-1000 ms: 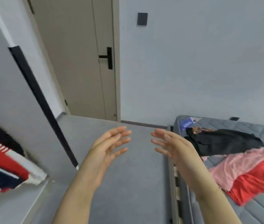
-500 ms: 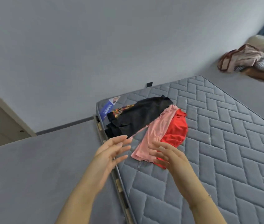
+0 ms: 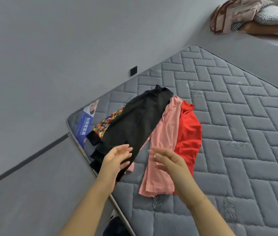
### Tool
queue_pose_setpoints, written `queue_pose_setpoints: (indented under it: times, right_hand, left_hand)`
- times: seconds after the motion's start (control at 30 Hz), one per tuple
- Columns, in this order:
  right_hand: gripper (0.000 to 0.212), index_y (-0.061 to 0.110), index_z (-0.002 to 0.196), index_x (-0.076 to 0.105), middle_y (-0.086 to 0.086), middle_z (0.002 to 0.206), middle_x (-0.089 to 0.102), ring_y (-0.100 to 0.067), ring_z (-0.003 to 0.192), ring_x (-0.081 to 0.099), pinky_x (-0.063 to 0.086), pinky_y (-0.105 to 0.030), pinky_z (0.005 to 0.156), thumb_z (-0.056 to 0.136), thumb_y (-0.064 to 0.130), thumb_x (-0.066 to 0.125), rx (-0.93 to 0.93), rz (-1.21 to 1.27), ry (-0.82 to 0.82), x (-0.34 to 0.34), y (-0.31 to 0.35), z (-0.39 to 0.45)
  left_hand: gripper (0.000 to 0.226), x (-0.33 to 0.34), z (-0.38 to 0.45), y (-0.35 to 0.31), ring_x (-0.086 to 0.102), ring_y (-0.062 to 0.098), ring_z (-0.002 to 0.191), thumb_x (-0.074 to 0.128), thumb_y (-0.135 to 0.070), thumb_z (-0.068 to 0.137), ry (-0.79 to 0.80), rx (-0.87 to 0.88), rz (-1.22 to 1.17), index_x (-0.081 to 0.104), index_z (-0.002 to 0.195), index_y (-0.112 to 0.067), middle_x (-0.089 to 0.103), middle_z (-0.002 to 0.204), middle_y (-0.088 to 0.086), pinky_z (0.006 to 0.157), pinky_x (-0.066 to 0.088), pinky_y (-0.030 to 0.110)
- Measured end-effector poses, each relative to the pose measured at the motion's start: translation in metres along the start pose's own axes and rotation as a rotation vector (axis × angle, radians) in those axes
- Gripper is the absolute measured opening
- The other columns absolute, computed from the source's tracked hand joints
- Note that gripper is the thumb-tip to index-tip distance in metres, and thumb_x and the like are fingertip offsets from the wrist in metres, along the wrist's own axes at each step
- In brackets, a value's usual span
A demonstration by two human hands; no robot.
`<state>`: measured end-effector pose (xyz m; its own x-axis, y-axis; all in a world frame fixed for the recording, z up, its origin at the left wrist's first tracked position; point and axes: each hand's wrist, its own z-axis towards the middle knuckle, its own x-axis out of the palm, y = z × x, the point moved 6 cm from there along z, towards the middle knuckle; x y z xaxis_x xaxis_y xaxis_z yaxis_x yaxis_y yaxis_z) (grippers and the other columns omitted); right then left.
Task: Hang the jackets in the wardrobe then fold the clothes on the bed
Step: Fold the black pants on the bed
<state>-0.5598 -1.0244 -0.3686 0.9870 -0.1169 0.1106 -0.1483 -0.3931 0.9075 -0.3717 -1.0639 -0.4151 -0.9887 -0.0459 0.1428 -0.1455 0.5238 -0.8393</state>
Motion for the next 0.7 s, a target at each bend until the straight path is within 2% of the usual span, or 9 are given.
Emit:
queue_pose_setpoints:
  times: [0.1,0.2,0.27,0.37,0.43,0.5,0.6,0.63,0.7]
  right_hand:
    - [0.028,0.013,0.118,0.068,0.001,0.113,0.073,-0.008,0.1,0.068,0.052,-0.017,0.076,0.097,0.004,0.051,0.053,0.047,-0.054,0.029,-0.026,0.079]
    - [0.027,0.016,0.117,0.068,0.005,0.112,0.073,-0.01,0.103,0.068,0.054,-0.021,0.082,0.098,0.007,0.052,0.066,0.063,-0.132,0.048,-0.056,0.148]
    - [0.027,0.016,0.118,0.068,0.005,0.113,0.072,-0.009,0.104,0.068,0.055,-0.026,0.088,0.099,0.008,0.051,0.101,0.092,-0.168,0.056,-0.082,0.182]
    - [0.027,0.019,0.116,0.068,0.006,0.112,0.073,-0.009,0.104,0.068,0.055,-0.029,0.09,0.099,0.009,0.05,0.155,0.134,-0.215,0.064,-0.124,0.208]
    - [0.027,0.021,0.115,0.069,0.007,0.112,0.073,-0.008,0.104,0.068,0.055,-0.028,0.089,0.099,0.009,0.05,0.184,0.139,-0.231,0.067,-0.147,0.213]
    - [0.027,0.021,0.114,0.07,0.008,0.111,0.073,-0.009,0.104,0.068,0.054,-0.029,0.089,0.099,0.01,0.05,0.204,0.146,-0.263,0.065,-0.165,0.214]
    - [0.028,0.021,0.113,0.07,0.007,0.111,0.073,-0.01,0.103,0.068,0.053,-0.03,0.09,0.099,0.009,0.049,0.222,0.163,-0.319,0.058,-0.182,0.21]
    - [0.028,0.02,0.113,0.07,0.006,0.111,0.073,-0.01,0.103,0.068,0.053,-0.03,0.089,0.099,0.009,0.049,0.227,0.175,-0.337,0.056,-0.187,0.208]
    - [0.027,0.019,0.113,0.07,0.005,0.111,0.073,-0.01,0.103,0.068,0.054,-0.029,0.087,0.099,0.008,0.05,0.237,0.204,-0.385,0.049,-0.194,0.202]
  left_hand:
    - [0.022,-0.031,0.102,0.011,0.064,0.008,0.108,0.062,-0.008,0.094,-0.053,-0.033,0.152,0.066,0.108,-0.023,0.071,0.109,-0.008,0.085,0.051,0.023]
    - [0.022,-0.054,0.197,0.021,0.058,0.01,0.115,0.067,-0.014,0.091,-0.056,0.061,0.404,0.063,0.109,-0.026,0.064,0.112,-0.013,0.083,0.045,0.014]
    - [0.034,-0.071,0.255,0.035,0.05,0.015,0.125,0.07,-0.023,0.089,-0.096,0.117,0.709,0.058,0.121,-0.025,0.057,0.125,-0.008,0.094,0.045,0.025]
    - [0.073,-0.095,0.317,0.066,0.034,0.025,0.14,0.071,-0.044,0.085,-0.118,0.043,1.068,0.036,0.146,-0.025,0.039,0.151,0.001,0.108,0.039,0.048]
    - [0.09,-0.104,0.342,0.087,0.033,0.027,0.141,0.071,-0.052,0.082,-0.061,-0.046,1.113,0.021,0.153,-0.028,0.036,0.154,0.003,0.11,0.036,0.051]
    - [0.09,-0.107,0.357,0.103,0.037,0.028,0.137,0.07,-0.052,0.083,-0.037,-0.03,1.147,0.02,0.154,-0.029,0.043,0.145,0.004,0.108,0.038,0.047]
    - [0.066,-0.095,0.364,0.111,0.055,0.023,0.113,0.068,-0.033,0.09,0.035,0.053,1.042,0.035,0.148,-0.029,0.055,0.115,0.0,0.088,0.045,0.034]
    - [0.059,-0.089,0.363,0.112,0.055,0.02,0.108,0.065,-0.029,0.092,0.075,0.056,1.023,0.04,0.146,-0.029,0.054,0.112,-0.001,0.086,0.045,0.031]
    - [0.049,-0.082,0.357,0.108,0.055,0.018,0.112,0.061,-0.025,0.095,0.133,0.055,0.966,0.049,0.142,-0.026,0.057,0.12,0.0,0.093,0.046,0.031]
